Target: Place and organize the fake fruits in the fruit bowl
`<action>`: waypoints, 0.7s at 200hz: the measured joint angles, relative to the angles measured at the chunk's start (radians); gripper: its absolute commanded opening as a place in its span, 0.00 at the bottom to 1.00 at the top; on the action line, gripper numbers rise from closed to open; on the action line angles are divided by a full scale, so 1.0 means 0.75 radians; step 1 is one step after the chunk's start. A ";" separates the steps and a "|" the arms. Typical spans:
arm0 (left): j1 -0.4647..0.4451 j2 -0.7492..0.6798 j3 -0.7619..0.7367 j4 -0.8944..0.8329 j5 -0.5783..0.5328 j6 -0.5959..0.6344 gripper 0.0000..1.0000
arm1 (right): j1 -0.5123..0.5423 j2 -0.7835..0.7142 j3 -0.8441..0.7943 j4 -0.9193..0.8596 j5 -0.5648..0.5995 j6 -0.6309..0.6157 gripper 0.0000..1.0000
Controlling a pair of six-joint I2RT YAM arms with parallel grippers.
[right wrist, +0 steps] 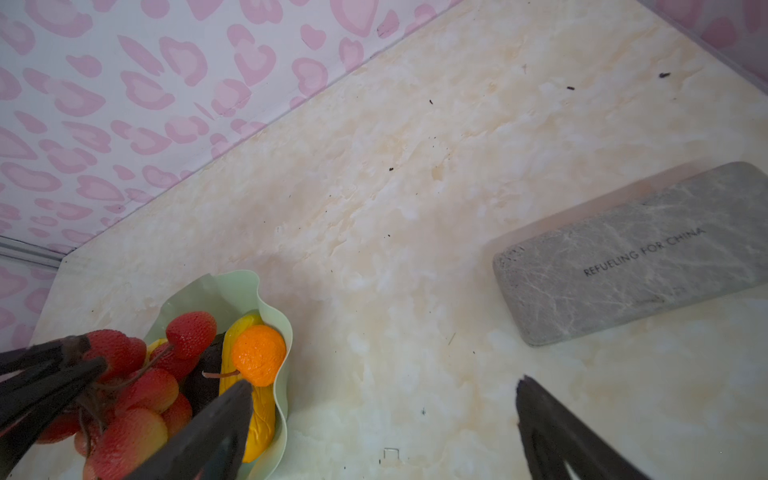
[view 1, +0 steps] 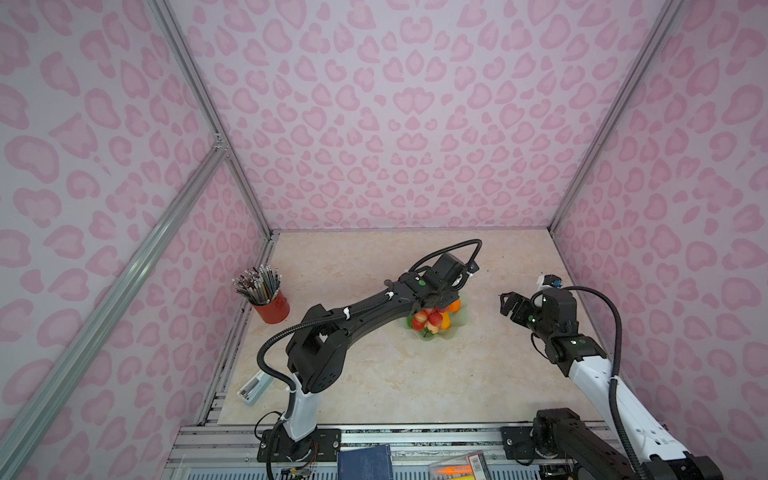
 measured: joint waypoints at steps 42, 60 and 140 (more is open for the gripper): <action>0.006 -0.083 0.002 0.020 0.064 -0.050 0.84 | -0.006 0.029 0.026 -0.002 0.010 -0.010 0.98; 0.016 -0.191 -0.002 0.063 0.065 -0.070 0.96 | -0.006 0.045 0.037 0.000 0.009 -0.012 0.98; 0.170 -1.041 -0.813 0.704 -0.114 -0.209 0.98 | -0.006 0.125 0.089 0.014 0.025 -0.076 0.99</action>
